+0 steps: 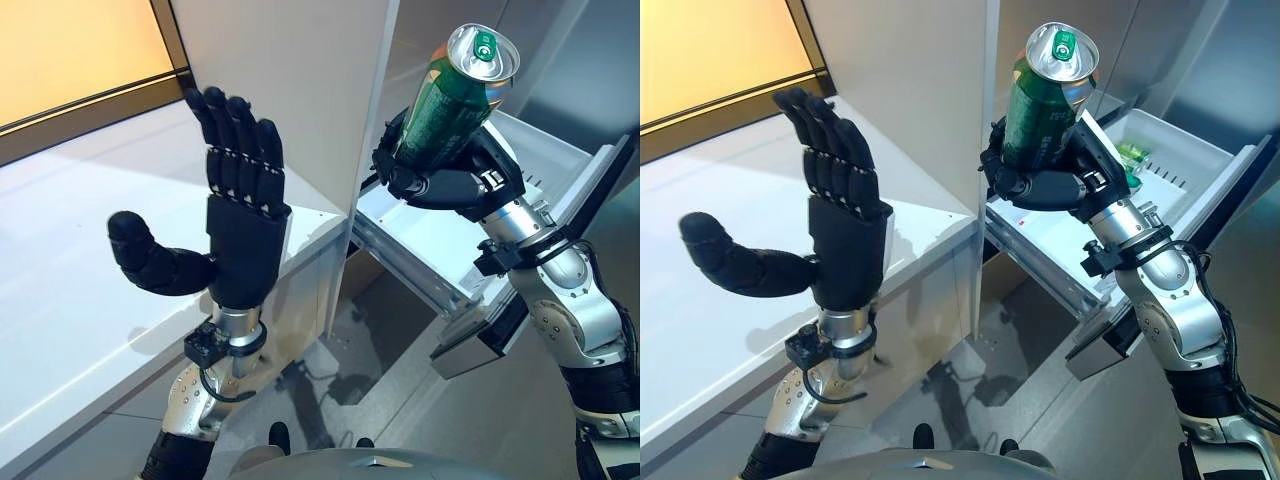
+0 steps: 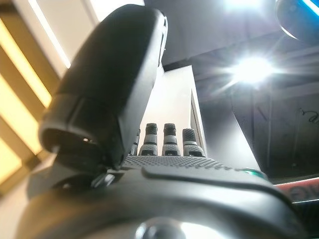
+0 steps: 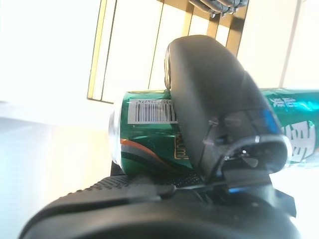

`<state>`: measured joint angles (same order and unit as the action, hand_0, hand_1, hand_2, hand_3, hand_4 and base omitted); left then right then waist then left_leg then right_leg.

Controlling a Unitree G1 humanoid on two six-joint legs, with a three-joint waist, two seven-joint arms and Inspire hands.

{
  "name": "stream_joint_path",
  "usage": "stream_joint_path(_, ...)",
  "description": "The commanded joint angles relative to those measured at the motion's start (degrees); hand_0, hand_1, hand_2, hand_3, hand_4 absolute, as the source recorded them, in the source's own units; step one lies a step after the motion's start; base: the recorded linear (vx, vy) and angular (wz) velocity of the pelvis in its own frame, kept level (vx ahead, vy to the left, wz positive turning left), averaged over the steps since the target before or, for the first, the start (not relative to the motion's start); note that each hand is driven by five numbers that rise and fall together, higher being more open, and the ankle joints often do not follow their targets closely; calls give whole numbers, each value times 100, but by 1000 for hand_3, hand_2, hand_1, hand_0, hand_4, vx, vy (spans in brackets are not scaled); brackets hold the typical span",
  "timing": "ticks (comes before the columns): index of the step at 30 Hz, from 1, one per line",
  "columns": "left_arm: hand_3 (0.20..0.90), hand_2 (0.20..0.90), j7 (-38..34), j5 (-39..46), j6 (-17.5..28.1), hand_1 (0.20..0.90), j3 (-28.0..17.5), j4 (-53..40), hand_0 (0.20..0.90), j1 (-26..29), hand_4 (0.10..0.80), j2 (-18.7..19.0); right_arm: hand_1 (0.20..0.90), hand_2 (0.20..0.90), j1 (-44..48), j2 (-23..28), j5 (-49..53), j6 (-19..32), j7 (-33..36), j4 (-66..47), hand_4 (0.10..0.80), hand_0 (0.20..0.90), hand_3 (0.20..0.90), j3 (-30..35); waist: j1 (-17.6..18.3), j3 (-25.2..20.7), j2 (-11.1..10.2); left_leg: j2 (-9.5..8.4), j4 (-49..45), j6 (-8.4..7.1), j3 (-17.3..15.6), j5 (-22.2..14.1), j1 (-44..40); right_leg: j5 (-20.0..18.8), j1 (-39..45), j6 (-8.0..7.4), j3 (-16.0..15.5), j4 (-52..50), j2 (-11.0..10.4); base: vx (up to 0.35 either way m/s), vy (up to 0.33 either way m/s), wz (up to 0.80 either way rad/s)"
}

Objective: Put drinks into fridge and close the fridge

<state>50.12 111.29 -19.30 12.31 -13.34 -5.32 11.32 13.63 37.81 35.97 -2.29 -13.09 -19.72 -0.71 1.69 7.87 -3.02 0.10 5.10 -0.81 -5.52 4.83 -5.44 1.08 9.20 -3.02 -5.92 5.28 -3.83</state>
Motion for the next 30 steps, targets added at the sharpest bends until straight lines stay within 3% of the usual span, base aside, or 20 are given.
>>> stream_joint_path(1, 900, 900, 131, 171, -584, 900, 73, 480, 900, -149, 800, -151, 300, 300, 435, 10, 561, 1093, -82, -570, 100, 300, 200, 1187, -30, -481, -75, -150, -10, 37, 481, -879, -190, -202, -265, -138, 40, -78, 185, -23, -1, -6)
stream_joint_path(4, 900, 900, 292, 50, -1198, 900, -162, 1165, 900, -487, 800, -187, 300, 300, 94, 44, 771, 1125, -305, -563, 100, 300, 200, 1494, -10, -461, -105, -142, -10, 36, 418, -861, -136, -231, -321, -153, 53, -69, 193, -30, 2, -8)
stream_joint_path(7, 900, 900, 668, -622, -1564, 900, -273, 1846, 900, -709, 800, -268, 300, 300, -218, 80, 979, 1118, -436, -572, 100, 300, 200, 1734, 20, -456, -121, -133, -10, 33, 342, -855, -93, -252, -372, -172, 75, -61, 197, -23, 15, -7)
stream_joint_path(10, 900, 900, 1040, -1342, -1749, 900, -391, 2566, 900, -921, 800, -371, 300, 300, -627, 81, 1225, 1160, -629, -559, 100, 300, 200, 2033, 69, -450, -126, -131, -10, 42, 265, -857, -64, -270, -422, -193, 123, -62, 204, -13, 21, -4)
stream_joint_path(15, 900, 900, 1079, -2308, -1778, 900, -902, 3963, 900, -1221, 800, -547, 300, 300, -1383, 3, 1612, 1221, -949, -465, 100, 300, 200, 2633, 182, -439, -125, -122, -10, 65, 123, -937, -81, -240, -465, -256, 209, -62, 214, 17, 24, -12)
stream_joint_path(19, 900, 900, 853, -3080, -1247, 900, -1260, 4890, 900, -1305, 800, -594, 300, 300, -1737, -84, 1626, 1323, -950, -354, 100, 300, 200, 2983, 272, -454, -131, -127, -10, 87, 35, -946, -56, -252, -521, -286, 286, -62, 230, -5, 25, -13)
stream_joint_path(25, 900, 900, 166, -3486, -441, 900, -1432, 5524, 900, -1203, 800, -487, 300, 300, -1767, 129, 1302, 1402, -676, -62, 100, 300, 200, 3131, 304, -470, -132, -115, -10, 86, -44, -939, -23, -265, -568, -312, 290, -55, 240, -3, 21, -11)
stream_joint_path(27, 900, 900, -486, -3716, 204, 900, -1437, 5722, 900, -1146, 800, -418, 300, 300, -1791, 267, 797, 1468, -362, 148, 100, 300, 200, 3204, 307, -486, -146, -113, -10, 82, -49, -934, -6, -255, -585, -313, 275, -62, 250, 6, 3, -11)
stream_joint_path(28, 900, 900, -555, -3755, 291, 900, -1434, 5729, 900, -1138, 800, -412, 300, 300, -1794, 282, 717, 1493, -301, 170, 100, 300, 200, 3211, 308, -486, -147, -113, -10, 82, -51, -933, -5, -255, -586, -314, 275, -62, 251, 9, 0, -8)
stream_joint_path(30, 900, 900, -1167, -4173, 981, 900, -1389, 5869, 900, -1082, 800, -323, 300, 300, -1894, 499, -199, 1672, 185, 311, 100, 300, 200, 3358, 318, -486, -163, -116, -10, 87, -44, -920, 14, -258, -605, -309, 275, -67, 269, 6, -1, -5)
